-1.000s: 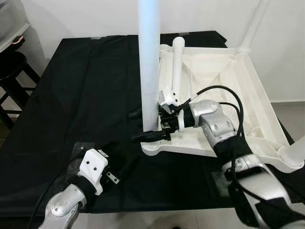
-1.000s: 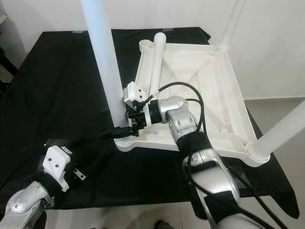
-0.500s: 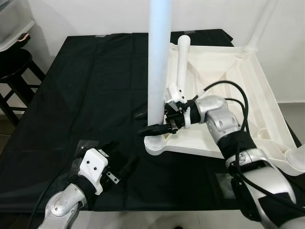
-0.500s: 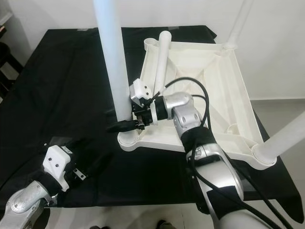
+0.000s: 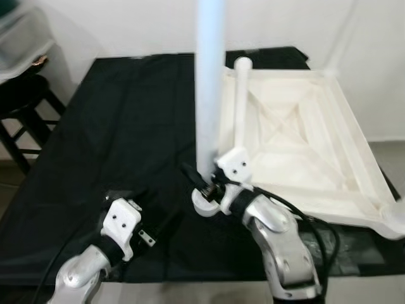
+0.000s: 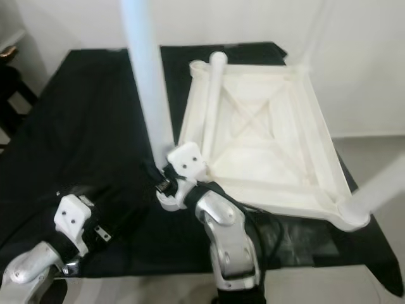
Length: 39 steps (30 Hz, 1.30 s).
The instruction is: Building children table
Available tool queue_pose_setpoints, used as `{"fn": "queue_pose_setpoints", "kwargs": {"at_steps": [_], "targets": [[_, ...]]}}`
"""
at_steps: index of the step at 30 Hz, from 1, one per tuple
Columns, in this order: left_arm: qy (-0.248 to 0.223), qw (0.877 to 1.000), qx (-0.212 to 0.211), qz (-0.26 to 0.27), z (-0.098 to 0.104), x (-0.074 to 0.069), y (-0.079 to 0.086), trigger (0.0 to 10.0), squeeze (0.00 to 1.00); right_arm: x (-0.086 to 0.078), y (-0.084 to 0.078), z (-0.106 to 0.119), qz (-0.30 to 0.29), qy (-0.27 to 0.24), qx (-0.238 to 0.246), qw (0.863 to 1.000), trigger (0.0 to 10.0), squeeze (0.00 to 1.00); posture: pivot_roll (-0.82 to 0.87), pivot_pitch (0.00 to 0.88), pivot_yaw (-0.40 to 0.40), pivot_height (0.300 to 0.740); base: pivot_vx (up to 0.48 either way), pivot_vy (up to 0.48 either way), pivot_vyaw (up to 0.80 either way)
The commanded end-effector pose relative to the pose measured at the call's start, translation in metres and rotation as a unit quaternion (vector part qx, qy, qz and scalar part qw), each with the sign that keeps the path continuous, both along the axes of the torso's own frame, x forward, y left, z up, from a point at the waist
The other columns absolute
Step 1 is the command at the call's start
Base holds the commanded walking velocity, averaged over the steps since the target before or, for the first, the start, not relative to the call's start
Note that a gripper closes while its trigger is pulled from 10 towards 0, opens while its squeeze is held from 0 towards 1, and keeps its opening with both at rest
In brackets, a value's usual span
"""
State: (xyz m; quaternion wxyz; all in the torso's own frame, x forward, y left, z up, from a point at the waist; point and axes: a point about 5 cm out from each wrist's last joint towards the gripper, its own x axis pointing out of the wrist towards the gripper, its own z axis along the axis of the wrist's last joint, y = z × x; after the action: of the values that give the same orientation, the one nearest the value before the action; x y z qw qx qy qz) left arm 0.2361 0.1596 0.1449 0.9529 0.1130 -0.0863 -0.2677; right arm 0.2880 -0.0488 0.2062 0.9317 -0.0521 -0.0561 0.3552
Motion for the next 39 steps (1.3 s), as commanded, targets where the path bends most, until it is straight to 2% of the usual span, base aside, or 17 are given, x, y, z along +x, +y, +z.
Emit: {"fn": "queue_pose_setpoints", "kwargs": {"at_steps": [1, 2, 3, 4, 7, 8, 11, 14, 15, 22, 25, 26, 29, 30, 31, 35, 39], "targets": [[0.022, 1.000, -0.001, -0.004, -0.009, -0.002, -0.001, 10.0, 0.00, 0.007, -0.004, -0.025, -0.015, 0.082, -0.027, 0.996, 10.0, 0.00, 0.03, 0.241, 0.054, 0.740, 0.000, 0.000, 0.00], [0.022, 1.000, -0.001, -0.004, -0.009, -0.002, -0.001, 10.0, 0.00, 0.007, -0.004, -0.025, -0.015, 0.082, -0.027, 0.996, 10.0, 0.00, 0.03, 0.241, 0.054, 0.740, 0.000, 0.000, 0.00], [0.021, 1.000, -0.001, -0.005, -0.008, -0.002, -0.002, 10.0, 0.00, 0.010, -0.002, -0.019, 0.012, 0.074, -0.043, 0.996, 10.0, 0.67, 0.04, 0.242, 0.053, 0.740, 0.000, 0.000, 0.00], [0.021, 1.000, 0.000, -0.005, -0.008, -0.003, -0.002, 10.0, 0.00, 0.012, -0.001, -0.015, 0.036, 0.071, -0.044, 0.996, 10.0, 1.00, 0.04, 0.242, 0.052, 0.740, 0.000, 0.000, 0.00], [0.021, 1.000, 0.000, -0.005, -0.008, -0.003, -0.001, 10.0, 0.00, 0.012, -0.001, -0.012, 0.051, 0.070, -0.042, 0.995, 10.0, 1.00, 0.04, 0.242, 0.052, 0.740, 0.000, 0.000, 0.00], [0.020, 1.000, 0.000, -0.004, -0.007, -0.003, -0.001, 10.0, 0.00, 0.015, -0.001, 0.004, 0.118, 0.039, -0.033, 0.992, 10.0, 1.00, 0.05, 0.240, 0.048, 0.740, 0.000, 0.000, 0.00], [0.020, 1.000, 0.000, -0.003, -0.007, -0.002, -0.001, 10.0, 0.00, 0.016, -0.003, 0.012, 0.162, 0.013, -0.042, 0.986, 10.0, 1.00, 0.05, 0.237, 0.045, 0.740, 0.000, 0.000, 0.00], [0.019, 1.000, 0.000, -0.002, -0.007, -0.002, -0.001, 10.0, 0.00, 0.017, -0.010, 0.020, 0.264, -0.023, -0.081, 0.961, 10.0, 0.98, 0.05, 0.235, 0.044, 0.740, 0.000, 0.000, 0.00], [0.019, 1.000, 0.000, -0.002, -0.007, -0.002, -0.002, 10.0, 0.00, 0.020, -0.015, 0.022, 0.303, -0.031, -0.105, 0.947, 10.0, 0.00, 0.06, 0.232, 0.039, 0.740, 0.000, 0.000, 0.00], [0.017, 1.000, 0.000, -0.004, -0.008, -0.002, -0.004, 10.0, 0.00, 0.058, -0.022, 0.032, 0.336, -0.020, -0.134, 0.932, 10.0, 0.00, 0.07, 0.218, 0.039, 0.740, 0.000, 0.000, 0.00], [0.017, 1.000, 0.000, -0.005, -0.008, -0.002, -0.004, 10.0, 0.00, 0.061, -0.022, 0.033, 0.344, -0.017, -0.132, 0.930, 10.0, 0.00, 0.07, 0.215, 0.039, 0.740, 0.000, 0.000, 0.00], [0.016, 1.000, 0.000, -0.005, -0.007, -0.002, -0.004, 10.0, 0.00, 0.067, -0.024, 0.033, 0.343, -0.018, -0.141, 0.929, 9.3, 0.00, 0.07, 0.215, 0.037, 0.740, 0.000, 0.000, 0.00], [0.016, 1.000, 0.000, -0.006, -0.007, -0.002, -0.005, 10.0, 0.00, 0.071, -0.025, 0.037, 0.347, -0.016, -0.139, 0.927, 8.9, 0.00, 0.08, 0.211, 0.035, 0.740, 0.000, 0.000, 0.00], [0.015, 1.000, 0.000, -0.005, -0.007, -0.002, -0.005, 10.0, 0.00, 0.074, -0.026, 0.041, 0.357, -0.014, -0.134, 0.924, 6.1, 0.00, 0.08, 0.209, 0.034, 0.740, 0.000, 0.000, 0.00], [0.015, 1.000, 0.000, -0.005, -0.007, -0.002, -0.005, 10.0, 0.00, 0.076, -0.026, 0.044, 0.374, -0.010, -0.130, 0.918, 0.0, 0.00, 0.08, 0.208, 0.033, 0.740, 0.000, 0.000, 0.00], [0.014, 1.000, 0.000, -0.005, -0.007, -0.002, -0.005, 10.0, 0.00, 0.074, -0.025, 0.046, 0.429, 0.006, -0.134, 0.893, 0.0, 0.00, 0.08, 0.207, 0.031, 0.740, 0.000, 0.000, 0.00], [0.014, 1.000, -0.001, -0.005, -0.007, -0.002, -0.005, 10.0, 0.00, 0.073, -0.027, 0.044, 0.444, 0.014, -0.138, 0.885, 0.0, 0.00, 0.08, 0.209, 0.037, 0.740, 0.000, 0.000, 0.00]]}}
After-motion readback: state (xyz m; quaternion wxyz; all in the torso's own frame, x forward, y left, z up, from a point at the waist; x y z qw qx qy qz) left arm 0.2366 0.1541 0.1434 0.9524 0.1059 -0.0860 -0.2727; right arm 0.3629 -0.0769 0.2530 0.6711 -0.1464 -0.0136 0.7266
